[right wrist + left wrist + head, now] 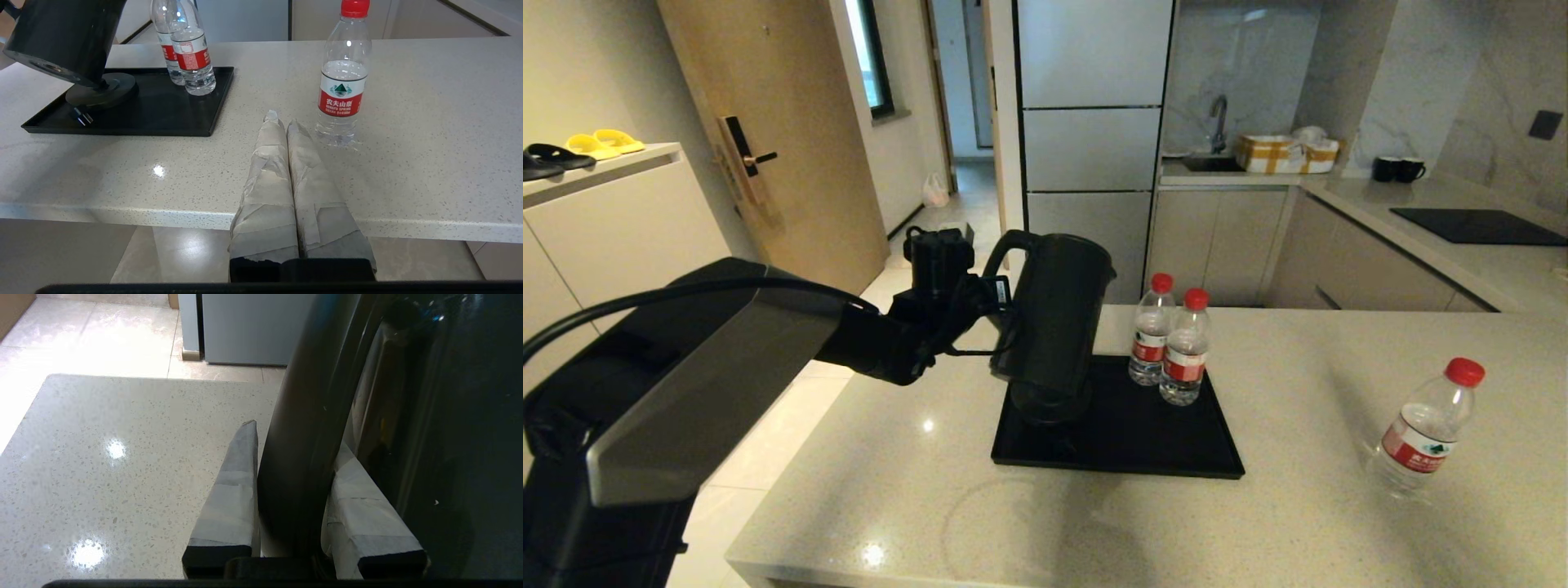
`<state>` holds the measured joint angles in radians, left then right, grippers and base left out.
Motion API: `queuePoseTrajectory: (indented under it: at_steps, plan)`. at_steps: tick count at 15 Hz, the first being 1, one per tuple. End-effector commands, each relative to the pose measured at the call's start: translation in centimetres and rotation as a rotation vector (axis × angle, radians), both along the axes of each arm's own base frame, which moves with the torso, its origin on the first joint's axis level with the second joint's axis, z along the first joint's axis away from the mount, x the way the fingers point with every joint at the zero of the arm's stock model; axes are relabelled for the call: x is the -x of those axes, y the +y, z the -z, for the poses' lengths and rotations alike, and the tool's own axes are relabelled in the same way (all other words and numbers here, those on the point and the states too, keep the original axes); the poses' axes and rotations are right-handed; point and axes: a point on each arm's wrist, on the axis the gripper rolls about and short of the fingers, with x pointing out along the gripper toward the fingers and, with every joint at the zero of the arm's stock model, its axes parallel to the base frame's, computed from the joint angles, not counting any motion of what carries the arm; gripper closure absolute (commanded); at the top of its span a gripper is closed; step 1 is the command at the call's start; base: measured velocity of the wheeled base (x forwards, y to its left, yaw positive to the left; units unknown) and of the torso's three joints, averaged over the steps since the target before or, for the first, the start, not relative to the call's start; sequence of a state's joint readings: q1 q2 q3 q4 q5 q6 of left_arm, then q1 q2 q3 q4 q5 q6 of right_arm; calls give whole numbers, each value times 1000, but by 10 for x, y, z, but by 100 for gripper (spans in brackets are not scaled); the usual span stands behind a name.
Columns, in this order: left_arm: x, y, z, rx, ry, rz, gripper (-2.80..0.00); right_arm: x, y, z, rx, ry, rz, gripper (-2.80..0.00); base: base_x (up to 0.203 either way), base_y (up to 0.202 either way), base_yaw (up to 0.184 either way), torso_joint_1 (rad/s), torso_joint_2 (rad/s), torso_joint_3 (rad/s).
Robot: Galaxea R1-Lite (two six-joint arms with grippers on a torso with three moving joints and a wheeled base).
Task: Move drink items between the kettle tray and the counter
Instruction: Return the kettle to its original position
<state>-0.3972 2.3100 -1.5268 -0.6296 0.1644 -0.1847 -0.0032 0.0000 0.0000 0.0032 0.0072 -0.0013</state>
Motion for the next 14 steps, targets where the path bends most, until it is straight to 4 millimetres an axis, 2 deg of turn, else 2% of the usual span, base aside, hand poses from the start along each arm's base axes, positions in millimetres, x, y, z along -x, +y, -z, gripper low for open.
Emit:
queuePoseTrajectory:
  at_steps: [1,6,14]
  plan:
    - [-2,-1,1,9,-33,-2,0,0,0,0,0,1,-1,0,0,0,0,0,0,0]
    - [-13,-6,7,-22,-86,-21,0,0,0,0,0,1,-1,0,0,0,0,0,0,0]
    - [-43,-26,21,-33,-146,-11,0,0,0,0,0,1,-1,0,0,0,0,0,0,0]
